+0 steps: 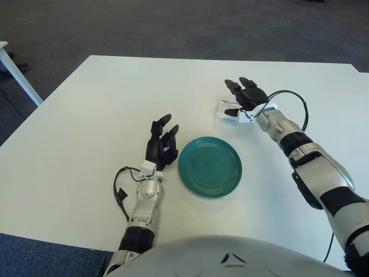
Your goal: Put the bottle into the plate.
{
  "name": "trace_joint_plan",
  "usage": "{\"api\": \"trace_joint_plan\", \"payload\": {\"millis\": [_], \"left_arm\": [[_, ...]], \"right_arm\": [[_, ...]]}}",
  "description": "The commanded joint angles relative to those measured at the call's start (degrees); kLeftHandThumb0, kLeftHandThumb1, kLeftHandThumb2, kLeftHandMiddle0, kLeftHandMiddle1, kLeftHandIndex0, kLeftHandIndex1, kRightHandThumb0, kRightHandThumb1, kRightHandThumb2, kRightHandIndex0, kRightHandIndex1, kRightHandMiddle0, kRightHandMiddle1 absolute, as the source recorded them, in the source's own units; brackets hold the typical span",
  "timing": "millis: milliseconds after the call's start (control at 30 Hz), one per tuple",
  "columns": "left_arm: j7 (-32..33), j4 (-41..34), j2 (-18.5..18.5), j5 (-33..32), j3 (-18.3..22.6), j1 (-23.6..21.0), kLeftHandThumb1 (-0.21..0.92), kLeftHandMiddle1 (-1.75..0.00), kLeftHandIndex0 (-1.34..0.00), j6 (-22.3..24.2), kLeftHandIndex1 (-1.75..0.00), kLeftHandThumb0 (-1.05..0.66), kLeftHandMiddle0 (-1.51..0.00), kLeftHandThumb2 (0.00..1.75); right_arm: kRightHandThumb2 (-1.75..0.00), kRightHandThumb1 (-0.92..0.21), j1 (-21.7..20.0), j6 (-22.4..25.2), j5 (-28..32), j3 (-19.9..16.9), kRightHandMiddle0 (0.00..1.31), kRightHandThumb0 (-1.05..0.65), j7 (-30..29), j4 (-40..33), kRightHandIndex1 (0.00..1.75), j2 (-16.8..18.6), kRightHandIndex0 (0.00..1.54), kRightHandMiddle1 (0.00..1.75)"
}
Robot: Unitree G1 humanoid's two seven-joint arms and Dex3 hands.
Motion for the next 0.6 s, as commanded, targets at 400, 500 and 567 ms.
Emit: {"api": "trace_joint_plan", "payload": {"millis": [400, 500, 567], "left_arm": [[1.5, 0.0, -2.6, 0.2, -1.5, 4.5, 0.92, -0.05, -0.08, 2.8, -0.77, -0.84, -0.65, 0.68], [1.9, -0.2, -2.8, 0.3, -1.8, 4.6, 0.92, -0.05, -0.08, 3.0, -0.77, -0.84, -0.65, 0.68], [1.9, -0.4, -2.9, 0.1, -2.0, 4.8, 0.92, -0.05, -0.08, 3.1, -0.77, -0.84, -0.65, 0.68]], "right_arm": [[-0.65, -0.92, 0.6, 0.2, 2.1, 0.5, 0.00, -1.05, -2.3, 4.9, 0.00, 1.7, 0.00, 0.00], [-0.65, -0.92, 1.1, 0.0, 2.5, 0.7, 0.00, -1.05, -3.0, 5.0, 0.00, 1.6, 0.00, 0.00], [-0.65, -0.92, 1.7, -0.2, 2.9, 0.6, 0.00, -1.05, -3.2, 4.8, 0.00, 1.6, 0.00, 0.00]]}}
